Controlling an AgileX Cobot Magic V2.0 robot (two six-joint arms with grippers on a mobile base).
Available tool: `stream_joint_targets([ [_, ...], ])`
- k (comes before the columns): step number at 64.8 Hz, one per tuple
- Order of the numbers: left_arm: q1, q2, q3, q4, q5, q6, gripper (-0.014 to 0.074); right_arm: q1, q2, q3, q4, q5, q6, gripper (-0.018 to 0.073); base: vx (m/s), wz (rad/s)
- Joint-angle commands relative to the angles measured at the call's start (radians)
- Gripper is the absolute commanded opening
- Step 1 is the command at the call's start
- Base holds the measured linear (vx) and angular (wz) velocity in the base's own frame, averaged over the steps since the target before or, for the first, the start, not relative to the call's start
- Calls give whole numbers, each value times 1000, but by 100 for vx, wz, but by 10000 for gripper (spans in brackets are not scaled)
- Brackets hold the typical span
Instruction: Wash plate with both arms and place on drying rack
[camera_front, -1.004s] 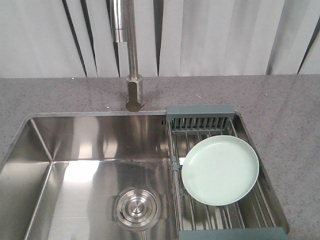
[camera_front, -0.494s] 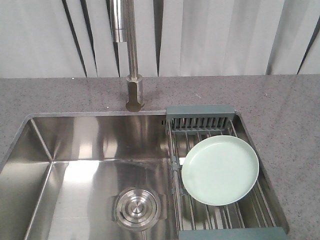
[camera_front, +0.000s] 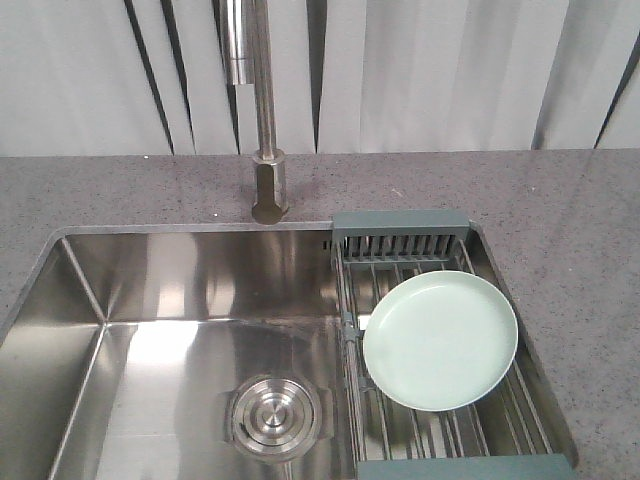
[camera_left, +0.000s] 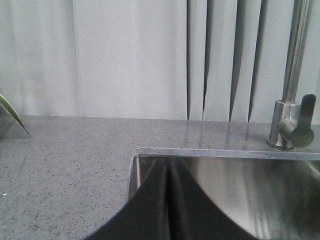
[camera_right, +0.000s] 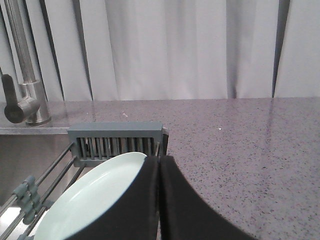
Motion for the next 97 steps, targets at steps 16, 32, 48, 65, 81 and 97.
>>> stream_joint_targets([
  [16,-2,-14,-28,-3,-73,-2,-6,-6,-25,30,0,-155,-8,-8,0,0],
  [32,-2,-14,-28,-3,-73,-2,-6,-6,-25,30,0,-139,-8,-7,0,0],
  [48,-2,-14,-28,-3,-73,-2,-6,-6,-25,30,-1,-94,-48,-7,0,0],
  [65,-2,-14,-28,-3,-73,-2,-6,-4,-25,30,-55,-84,-15,-7,0,0],
  [81,-2,-14,-28,-3,-73,-2,-6,-4,-25,30,-110,-84,44,-7,0,0],
  [97,-2,-14,-28,-3,-73,-2,-6,-4,-25,30,-110,-84,44,-7,0,0],
])
